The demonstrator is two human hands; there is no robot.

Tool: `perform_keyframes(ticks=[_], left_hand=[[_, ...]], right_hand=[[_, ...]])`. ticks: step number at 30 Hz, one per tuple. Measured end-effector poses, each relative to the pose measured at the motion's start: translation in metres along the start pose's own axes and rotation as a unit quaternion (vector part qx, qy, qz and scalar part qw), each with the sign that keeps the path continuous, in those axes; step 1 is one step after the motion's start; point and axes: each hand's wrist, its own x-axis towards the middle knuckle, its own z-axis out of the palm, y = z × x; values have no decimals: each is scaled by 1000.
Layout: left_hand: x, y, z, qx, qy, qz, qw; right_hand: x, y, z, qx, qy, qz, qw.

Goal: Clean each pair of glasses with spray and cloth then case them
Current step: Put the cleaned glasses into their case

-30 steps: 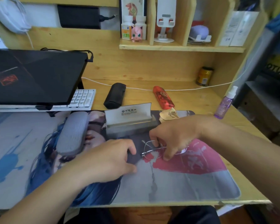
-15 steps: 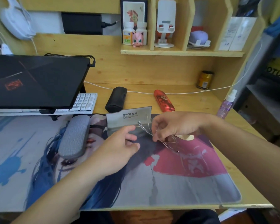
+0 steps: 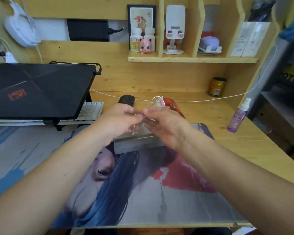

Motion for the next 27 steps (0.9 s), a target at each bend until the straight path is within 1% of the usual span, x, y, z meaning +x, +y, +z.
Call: perform_keyframes(ticks=[2,4,6,7,9,11,13,17,20,21,23,25,27], left_hand=[[8,-3,-7,47,-17,-6,999],[13,-7,-15,94,-28,-15,995],[17,-11,-20,152,-49,-28,987],[18,-11,-20,183,-61,-31,981],[20,-10,-15,244,-76,-32,966],[22,-9,-8,292,-84,-34,952],[25,-10,-1,317,-93,-42,943],[24,-10,4,356,-105,-40,928],[15,-5,4,399,-124,-38,908],[14,-5,4,406,-124,-38,905],[14,-6,1,397,-111,-33,911],[15,-11,-2,351,-78,-19,933],[12,-19,-7,315,-43,4,948]], right_hand=[[0,-3,-14,-47,-33,43,997],[1,-11,-35,-79,-43,63,994],[3,-17,-55,-117,-12,38,992],[5,-18,-63,-161,15,15,987],[10,-15,-71,-252,58,-20,966],[13,-8,-71,-313,66,-35,947],[13,-2,-65,-384,63,-60,919],[16,3,-53,-492,32,-137,859],[20,2,-45,-566,-2,-156,810],[20,2,-42,-580,-15,-157,799],[20,1,-35,-586,-41,-148,796],[22,3,-33,-594,-61,-137,790],[24,5,-34,-615,-72,-146,772]])
